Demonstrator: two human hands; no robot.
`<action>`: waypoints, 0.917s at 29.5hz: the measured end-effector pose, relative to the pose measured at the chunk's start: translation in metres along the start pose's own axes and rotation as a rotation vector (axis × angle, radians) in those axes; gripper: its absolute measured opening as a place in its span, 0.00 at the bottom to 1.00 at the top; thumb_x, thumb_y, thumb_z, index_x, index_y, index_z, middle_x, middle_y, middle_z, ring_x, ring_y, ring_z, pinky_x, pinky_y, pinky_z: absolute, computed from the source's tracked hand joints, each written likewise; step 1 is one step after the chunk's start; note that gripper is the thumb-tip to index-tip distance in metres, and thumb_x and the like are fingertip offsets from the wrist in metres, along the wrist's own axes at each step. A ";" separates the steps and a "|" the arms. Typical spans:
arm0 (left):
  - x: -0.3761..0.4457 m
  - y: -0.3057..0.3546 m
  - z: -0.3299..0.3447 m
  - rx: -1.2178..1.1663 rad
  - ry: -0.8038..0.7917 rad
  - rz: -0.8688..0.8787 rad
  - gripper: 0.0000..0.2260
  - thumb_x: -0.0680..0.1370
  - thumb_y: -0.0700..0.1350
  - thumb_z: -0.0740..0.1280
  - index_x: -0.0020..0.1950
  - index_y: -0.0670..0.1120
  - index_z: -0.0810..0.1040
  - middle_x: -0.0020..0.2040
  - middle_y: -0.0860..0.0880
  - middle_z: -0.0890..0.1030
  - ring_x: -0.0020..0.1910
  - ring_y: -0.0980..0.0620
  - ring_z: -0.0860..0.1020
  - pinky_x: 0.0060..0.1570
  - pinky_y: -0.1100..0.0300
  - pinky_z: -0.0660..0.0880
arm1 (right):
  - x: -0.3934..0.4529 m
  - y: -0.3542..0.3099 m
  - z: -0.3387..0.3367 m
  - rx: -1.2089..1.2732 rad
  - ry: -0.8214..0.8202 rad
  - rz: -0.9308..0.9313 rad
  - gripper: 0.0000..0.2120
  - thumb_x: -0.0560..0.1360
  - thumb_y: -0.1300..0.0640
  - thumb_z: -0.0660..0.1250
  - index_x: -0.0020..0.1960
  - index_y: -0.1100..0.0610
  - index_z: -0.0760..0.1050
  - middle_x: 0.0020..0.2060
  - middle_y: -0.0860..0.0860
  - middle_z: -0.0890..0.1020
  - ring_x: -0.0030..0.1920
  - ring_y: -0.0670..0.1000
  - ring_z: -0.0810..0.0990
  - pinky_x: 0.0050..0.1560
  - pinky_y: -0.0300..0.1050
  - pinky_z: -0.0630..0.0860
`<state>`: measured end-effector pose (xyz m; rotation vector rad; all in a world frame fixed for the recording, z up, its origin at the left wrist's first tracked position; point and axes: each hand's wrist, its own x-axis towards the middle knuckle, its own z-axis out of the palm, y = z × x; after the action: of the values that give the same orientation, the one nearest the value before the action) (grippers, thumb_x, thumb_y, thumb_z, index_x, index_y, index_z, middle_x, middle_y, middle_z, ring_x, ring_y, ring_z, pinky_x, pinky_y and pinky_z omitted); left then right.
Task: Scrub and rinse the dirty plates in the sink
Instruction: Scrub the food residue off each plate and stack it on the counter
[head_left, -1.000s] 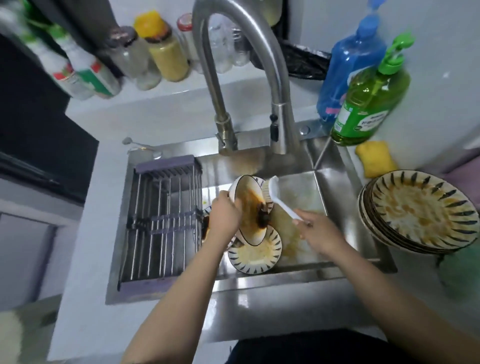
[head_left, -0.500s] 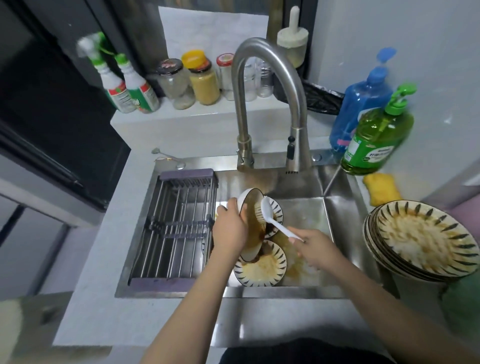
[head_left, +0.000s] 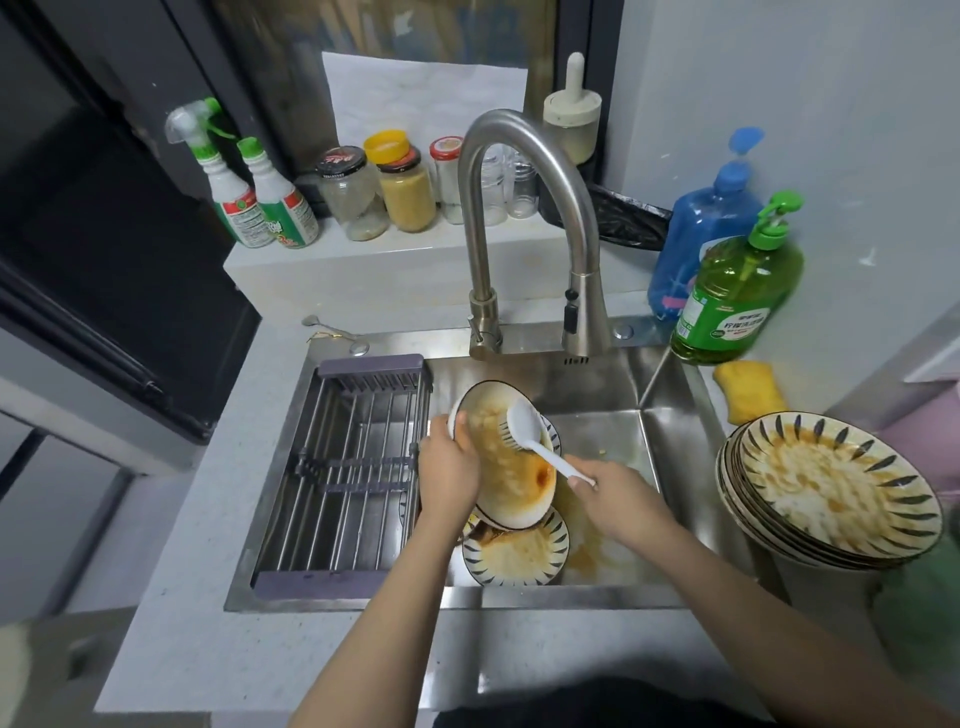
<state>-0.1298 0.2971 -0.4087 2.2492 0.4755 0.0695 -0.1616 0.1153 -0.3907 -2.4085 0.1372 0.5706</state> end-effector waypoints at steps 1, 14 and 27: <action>-0.001 -0.002 0.001 -0.072 -0.003 -0.060 0.20 0.84 0.52 0.51 0.63 0.39 0.72 0.57 0.37 0.77 0.57 0.37 0.76 0.50 0.54 0.69 | 0.001 -0.004 -0.001 -0.059 0.009 -0.011 0.18 0.81 0.51 0.55 0.69 0.40 0.68 0.39 0.47 0.79 0.36 0.51 0.76 0.32 0.42 0.68; -0.021 -0.022 0.011 -0.515 -0.031 -0.496 0.26 0.83 0.58 0.49 0.74 0.43 0.65 0.71 0.43 0.69 0.71 0.43 0.67 0.71 0.49 0.62 | -0.025 -0.041 -0.070 -0.857 -0.132 -0.091 0.13 0.77 0.58 0.57 0.57 0.48 0.75 0.38 0.45 0.72 0.39 0.50 0.72 0.36 0.41 0.65; -0.027 -0.020 0.001 -0.599 -0.041 -0.441 0.26 0.82 0.59 0.51 0.76 0.46 0.63 0.74 0.47 0.66 0.73 0.47 0.64 0.71 0.52 0.59 | -0.028 -0.031 -0.075 -0.908 -0.057 -0.202 0.17 0.79 0.59 0.55 0.63 0.45 0.73 0.33 0.45 0.68 0.39 0.50 0.73 0.35 0.42 0.66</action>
<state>-0.1606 0.2989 -0.4217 1.5248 0.7990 -0.0565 -0.1518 0.0920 -0.3091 -3.2074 -0.4892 0.7036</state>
